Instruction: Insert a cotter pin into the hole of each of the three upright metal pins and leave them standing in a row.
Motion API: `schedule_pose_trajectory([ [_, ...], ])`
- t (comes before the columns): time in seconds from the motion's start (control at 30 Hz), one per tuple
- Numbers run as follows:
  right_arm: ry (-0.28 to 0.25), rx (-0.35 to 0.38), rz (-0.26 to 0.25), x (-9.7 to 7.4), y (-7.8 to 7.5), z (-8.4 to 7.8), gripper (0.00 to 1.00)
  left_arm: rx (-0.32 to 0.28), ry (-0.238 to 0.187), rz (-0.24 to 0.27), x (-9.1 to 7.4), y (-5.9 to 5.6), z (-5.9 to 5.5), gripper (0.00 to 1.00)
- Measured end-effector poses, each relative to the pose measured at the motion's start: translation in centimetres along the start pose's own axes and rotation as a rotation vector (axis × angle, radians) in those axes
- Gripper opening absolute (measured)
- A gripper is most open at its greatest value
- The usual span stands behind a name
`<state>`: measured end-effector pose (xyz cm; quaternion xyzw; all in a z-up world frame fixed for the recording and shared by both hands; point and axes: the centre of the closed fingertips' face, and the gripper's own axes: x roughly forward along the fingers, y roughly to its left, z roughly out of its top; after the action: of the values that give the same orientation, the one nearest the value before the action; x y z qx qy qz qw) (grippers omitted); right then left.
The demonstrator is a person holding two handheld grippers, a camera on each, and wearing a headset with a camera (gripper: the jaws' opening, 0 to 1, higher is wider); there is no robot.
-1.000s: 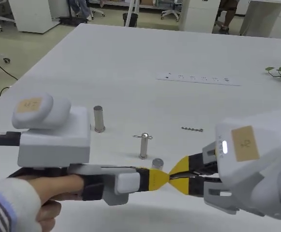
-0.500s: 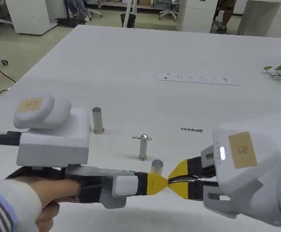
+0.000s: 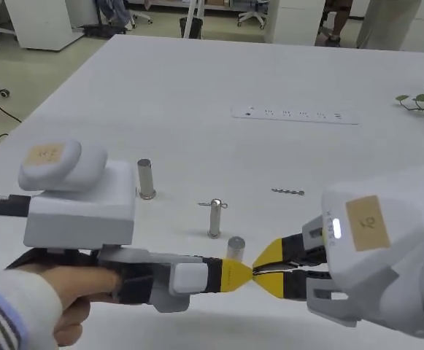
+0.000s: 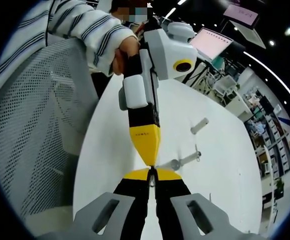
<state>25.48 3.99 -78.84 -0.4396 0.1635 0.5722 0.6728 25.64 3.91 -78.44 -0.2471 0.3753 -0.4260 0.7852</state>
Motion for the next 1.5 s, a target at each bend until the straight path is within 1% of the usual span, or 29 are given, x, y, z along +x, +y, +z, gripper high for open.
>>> schedule_pose_trajectory([
  [0.1, -0.010, 0.016, 0.000, 0.0, 0.0, 0.1, 0.05, -0.005, -0.002, -0.007, -0.1, -0.1, 0.1, 0.00],
  [0.2, -0.014, 0.041, -0.011, 0.0, -0.4, -0.1, 0.15, 0.009, -0.004, -0.011, -0.2, -0.2, 0.3, 0.00],
  [0.23, -0.017, 0.051, -0.012, -0.1, -0.5, -0.2, 0.16, 0.011, -0.002, -0.010, -0.2, -0.2, 0.3, 0.00],
  [0.3, -0.035, 0.104, 0.011, -0.1, -0.4, -0.2, 0.15, 0.019, -0.002, -0.004, -0.3, -0.1, 0.4, 0.00],
  [0.37, -0.051, 0.142, 0.032, -0.2, -0.2, -0.4, 0.17, 0.027, 0.004, -0.009, -0.4, -0.2, 0.5, 0.00],
  [0.47, -0.038, 0.146, 0.036, -0.4, -0.2, -1.1, 0.17, 0.059, 0.012, 0.000, -0.6, 0.0, 0.4, 0.00],
  [0.53, -0.032, 0.167, 0.041, -0.5, -0.1, -1.6, 0.17, 0.083, 0.013, -0.003, -0.8, 0.0, 0.3, 0.00],
  [0.57, -0.046, 0.205, 0.052, -0.6, 0.1, -1.6, 0.17, 0.101, 0.014, -0.008, -0.9, -0.1, 0.2, 0.00],
  [0.6, -0.057, 0.225, 0.058, -0.6, 0.2, -1.6, 0.18, 0.131, 0.011, -0.010, -1.0, -0.1, 0.3, 0.00],
  [0.63, -0.075, 0.257, 0.068, -0.7, 0.3, -1.5, 0.18, 0.176, 0.009, -0.017, -1.0, -0.1, 0.3, 0.00],
  [0.67, -0.087, 0.283, 0.082, -0.7, 0.5, -1.4, 0.18, 0.187, 0.012, -0.021, -1.1, -0.3, 0.2, 0.00],
  [0.7, -0.104, 0.313, 0.093, -0.8, 0.6, -1.4, 0.18, 0.197, 0.016, -0.016, -1.2, -0.2, 0.2, 0.00],
  [0.77, -0.126, 0.355, 0.118, -0.8, 1.0, -1.2, 0.18, 0.260, 0.034, 0.000, -1.3, 0.0, 0.0, 0.00],
  [0.8, -0.150, 0.390, 0.133, -0.8, 1.2, -1.0, 0.18, 0.285, 0.041, 0.003, -1.3, 0.0, -0.1, 0.00],
  [0.83, -0.156, 0.396, 0.136, -0.8, 1.2, -0.9, 0.17, 0.289, 0.041, 0.003, -1.3, 0.0, -0.1, 0.00],
  [0.87, -0.154, 0.393, 0.126, -0.8, 1.0, -1.1, 0.17, 0.309, 0.045, 0.001, -1.2, -0.1, -0.1, 0.00],
  [0.97, -0.159, 0.405, 0.136, -0.7, 1.2, -1.1, 0.17, 0.359, 0.045, -0.014, -1.2, -0.4, -0.2, 0.00],
  [1.03, -0.157, 0.411, 0.136, -0.7, 1.3, -1.2, 0.18, 0.421, 0.049, -0.030, -1.1, -0.6, -0.3, 0.00],
  [1.07, -0.155, 0.413, 0.135, -0.6, 1.3, -1.3, 0.18, 0.446, 0.042, -0.034, -1.0, -0.7, -0.2, 0.00],
  [1.13, -0.150, 0.412, 0.146, -0.5, 1.5, -1.4, 0.18, 0.487, 0.042, -0.048, -1.0, -1.0, -0.3, 0.00],
  [1.17, -0.150, 0.413, 0.151, -0.5, 1.6, -1.5, 0.18, 0.536, 0.047, -0.058, -1.0, -1.1, -0.4, 0.00],
  [1.23, -0.150, 0.419, 0.163, -0.4, 1.8, -1.6, 0.17, 0.597, 0.060, -0.067, -0.8, -1.2, -0.6, 0.00],
  [1.27, -0.153, 0.420, 0.167, -0.4, 1.9, -1.5, 0.17, 0.613, 0.065, -0.073, -0.8, -1.3, -0.7, 0.00],
  [1.3, -0.157, 0.421, 0.172, -0.4, 2.0, -1.5, 0.16, 0.640, 0.057, -0.081, -0.7, -1.5, -0.6, 0.00],
  [1.33, -0.160, 0.421, 0.178, -0.4, 2.1, -1.4, 0.15, 0.644, 0.052, -0.086, -0.7, -1.6, -0.6, 0.00],
  [1.37, -0.160, 0.420, 0.183, -0.4, 2.2, -1.4, 0.15, 0.665, 0.043, -0.100, -0.6, -1.9, -0.6, 0.00],
  [1.43, -0.157, 0.419, 0.185, -0.4, 2.3, -1.4, 0.14, 0.700, 0.057, -0.117, -0.6, -1.9, -0.8, 0.00],
  [1.47, -0.152, 0.416, 0.192, -0.3, 2.5, -1.5, 0.14, 0.701, 0.072, -0.122, -0.6, -1.9, -1.0, 0.00],
  [1.5, -0.148, 0.411, 0.196, -0.3, 2.6, -1.5, 0.13, 0.692, 0.077, -0.123, -0.5, -1.9, -1.1, 0.00],
])
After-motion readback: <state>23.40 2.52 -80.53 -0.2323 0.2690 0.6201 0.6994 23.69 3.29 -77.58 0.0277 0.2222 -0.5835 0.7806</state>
